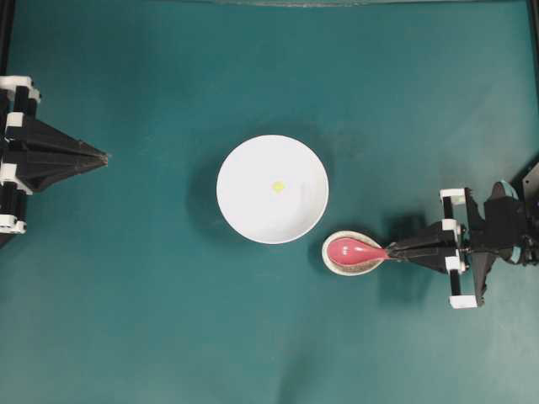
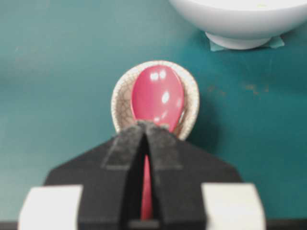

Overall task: Scoop the yellow hexagonal prism block from the bowl with a spoon using the right arm.
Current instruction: 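Close the right gripper on the pink spoon handle end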

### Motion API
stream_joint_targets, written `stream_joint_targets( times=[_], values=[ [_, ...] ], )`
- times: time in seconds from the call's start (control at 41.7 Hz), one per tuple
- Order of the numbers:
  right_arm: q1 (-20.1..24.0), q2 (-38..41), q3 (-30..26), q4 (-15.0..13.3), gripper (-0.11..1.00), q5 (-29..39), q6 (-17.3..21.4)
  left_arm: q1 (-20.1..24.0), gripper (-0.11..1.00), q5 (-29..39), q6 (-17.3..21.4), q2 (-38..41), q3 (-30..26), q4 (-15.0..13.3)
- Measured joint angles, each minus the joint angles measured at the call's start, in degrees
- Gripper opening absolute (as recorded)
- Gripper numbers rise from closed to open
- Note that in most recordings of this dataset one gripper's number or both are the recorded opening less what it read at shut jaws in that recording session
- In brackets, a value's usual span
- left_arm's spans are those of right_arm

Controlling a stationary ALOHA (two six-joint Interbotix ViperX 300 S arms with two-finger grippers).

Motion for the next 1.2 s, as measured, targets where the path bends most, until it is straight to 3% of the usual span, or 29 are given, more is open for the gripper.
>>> stream_joint_targets(
  times=[0.12, 0.288, 0.407, 1.198],
  values=[
    [0.00, 0.00, -0.09, 0.00, 0.07, 1.05, 0.00, 0.00, 0.00, 0.09, 0.00, 0.00, 0.00, -0.09],
    [0.00, 0.00, -0.26, 0.00, 0.40, 1.49, 0.00, 0.00, 0.00, 0.00, 0.00, 0.00, 0.00, -0.09],
    [0.00, 0.00, -0.26, 0.00, 0.53, 2.02, 0.00, 0.00, 0.00, 0.09, 0.00, 0.00, 0.00, 0.00],
    [0.00, 0.00, -1.05, 0.09, 0.52, 6.68, -0.35, 0.00, 0.00, 0.09, 0.00, 0.00, 0.00, -0.09]
  ],
)
